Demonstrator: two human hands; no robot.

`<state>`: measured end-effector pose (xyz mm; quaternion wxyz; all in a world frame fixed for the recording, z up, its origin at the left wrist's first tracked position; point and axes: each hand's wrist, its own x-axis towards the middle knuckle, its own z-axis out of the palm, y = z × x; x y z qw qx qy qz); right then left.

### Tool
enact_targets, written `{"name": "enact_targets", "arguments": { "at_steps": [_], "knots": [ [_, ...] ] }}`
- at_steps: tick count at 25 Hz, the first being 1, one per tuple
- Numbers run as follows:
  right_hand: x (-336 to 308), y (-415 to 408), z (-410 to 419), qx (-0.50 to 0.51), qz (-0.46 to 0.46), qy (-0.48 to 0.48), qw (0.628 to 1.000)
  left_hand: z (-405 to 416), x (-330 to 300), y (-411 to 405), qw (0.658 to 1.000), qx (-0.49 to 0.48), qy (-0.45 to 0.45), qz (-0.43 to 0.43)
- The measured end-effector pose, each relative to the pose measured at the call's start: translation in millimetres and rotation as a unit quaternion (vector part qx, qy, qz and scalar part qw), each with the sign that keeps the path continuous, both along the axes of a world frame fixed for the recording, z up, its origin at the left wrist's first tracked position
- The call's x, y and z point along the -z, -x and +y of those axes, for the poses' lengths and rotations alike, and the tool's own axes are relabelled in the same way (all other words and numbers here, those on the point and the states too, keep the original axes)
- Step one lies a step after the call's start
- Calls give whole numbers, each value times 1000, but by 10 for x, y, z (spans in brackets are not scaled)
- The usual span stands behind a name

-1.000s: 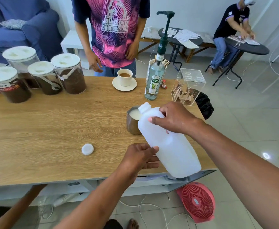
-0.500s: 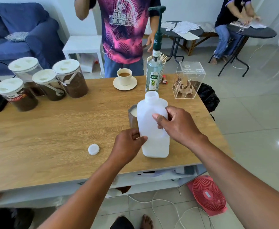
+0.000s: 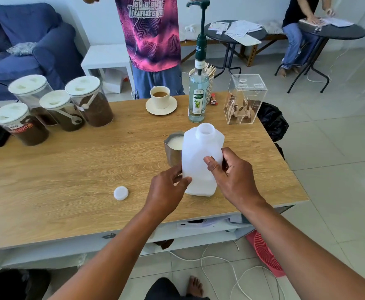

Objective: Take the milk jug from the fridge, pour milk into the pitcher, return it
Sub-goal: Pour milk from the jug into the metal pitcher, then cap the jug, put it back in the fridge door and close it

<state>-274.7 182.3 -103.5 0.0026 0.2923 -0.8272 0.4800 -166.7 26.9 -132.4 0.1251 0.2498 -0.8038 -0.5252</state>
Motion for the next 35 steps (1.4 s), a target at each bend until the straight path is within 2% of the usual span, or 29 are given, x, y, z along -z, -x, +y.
{"name": "enact_targets", "arguments": {
  "at_steps": [4, 6, 8, 12, 15, 17, 20, 23, 26, 30, 32, 35],
  "knots": [
    [50, 21, 1, 7, 24, 6, 1000, -14, -19, -1, 1000, 11, -14, -9],
    [73, 36, 19, 7, 33, 7, 999, -88, -10, -53, 999, -16, -15, -28],
    [95, 45, 19, 2, 33, 10, 999, -279, 57, -182, 994, -70, 46, -69],
    [149, 33, -6, 2, 20, 21, 1000, -831, 328, -519, 941, -117, 225, -223],
    [159, 31, -4, 2, 18, 28, 999, -1035, 496, -602, 901, -100, 272, -324],
    [159, 28, -9, -2, 18, 24, 1000, -1037, 563, -595, 891, -89, 279, -347],
    [150, 22, -14, -4, 17, 27, 999, -991, 636, -585, 907, -94, 261, -318],
    [153, 11, -25, -9, 18, 29, 999, -889, 484, -484, 948, -138, 167, -233],
    [149, 7, -24, -7, 9, 27, 1000, -750, -101, -192, 977, -168, 83, -102],
    [133, 7, -21, 2, 4, 19, 1000, -489, -1020, 150, 994, -94, 20, 58],
    [123, 2, -23, 8, 6, 11, 1000, -323, -1292, 262, 994, -24, 51, 96],
    [87, -20, -29, 6, 0, 14, 1000, -113, -1399, 420, 980, 47, 175, 77]
  ]
}}
